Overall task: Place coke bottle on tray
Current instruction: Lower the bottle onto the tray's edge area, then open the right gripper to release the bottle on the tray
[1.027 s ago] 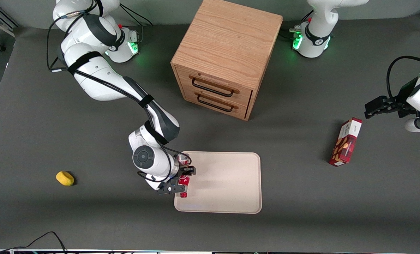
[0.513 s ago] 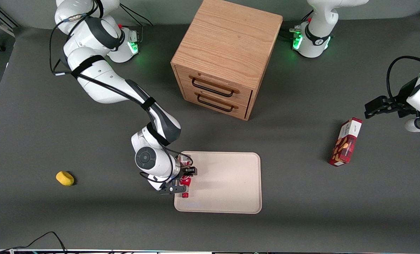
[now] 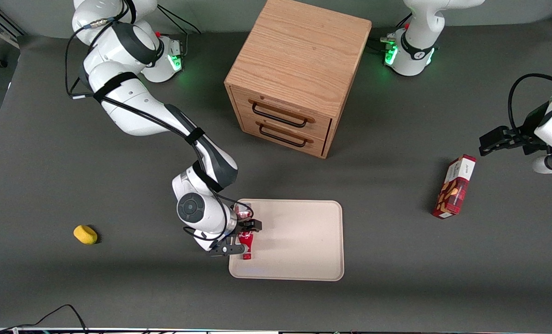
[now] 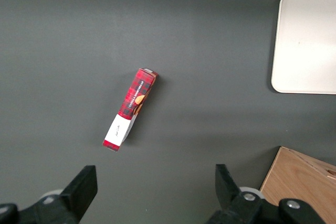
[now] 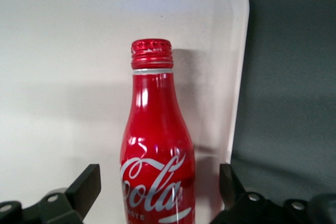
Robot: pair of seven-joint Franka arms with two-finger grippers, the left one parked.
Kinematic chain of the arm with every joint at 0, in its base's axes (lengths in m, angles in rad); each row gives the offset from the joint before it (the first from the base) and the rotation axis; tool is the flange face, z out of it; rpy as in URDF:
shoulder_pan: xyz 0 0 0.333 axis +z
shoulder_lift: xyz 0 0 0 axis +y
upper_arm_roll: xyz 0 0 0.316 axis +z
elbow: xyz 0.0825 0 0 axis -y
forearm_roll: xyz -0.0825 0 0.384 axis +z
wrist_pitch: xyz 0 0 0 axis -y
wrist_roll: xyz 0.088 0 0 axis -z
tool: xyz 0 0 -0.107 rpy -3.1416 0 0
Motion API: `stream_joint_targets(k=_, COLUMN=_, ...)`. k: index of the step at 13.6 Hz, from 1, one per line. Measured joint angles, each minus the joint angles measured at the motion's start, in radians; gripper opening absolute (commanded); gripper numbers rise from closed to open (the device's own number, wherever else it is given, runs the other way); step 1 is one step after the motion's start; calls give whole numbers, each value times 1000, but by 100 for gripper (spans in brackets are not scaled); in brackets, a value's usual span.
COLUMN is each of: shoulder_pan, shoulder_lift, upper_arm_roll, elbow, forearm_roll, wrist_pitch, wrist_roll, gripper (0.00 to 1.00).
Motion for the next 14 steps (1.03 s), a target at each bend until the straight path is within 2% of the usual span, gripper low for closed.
stream_joint_targets(k=8, shoulder_pan=1, shoulder_lift=-1, upper_arm_roll=-1, elbow=6, forearm_roll=-4, wrist_pitch=0, wrist_roll=0, gripper=100)
stream_joint_targets(k=12, shoulder_pan=2, shoulder_lift=-43, upper_arm_roll=4, elbow=30, forearm_roll=-75, wrist_pitch=-61, wrist_roll=0, gripper=100)
stream_joint_targets(k=14, shoulder_pan=2, shoulder_lift=-106, upper_arm_roll=4, elbow=33, forearm_roll=-80, wrist_pitch=-139, wrist_roll=0, gripper=100)
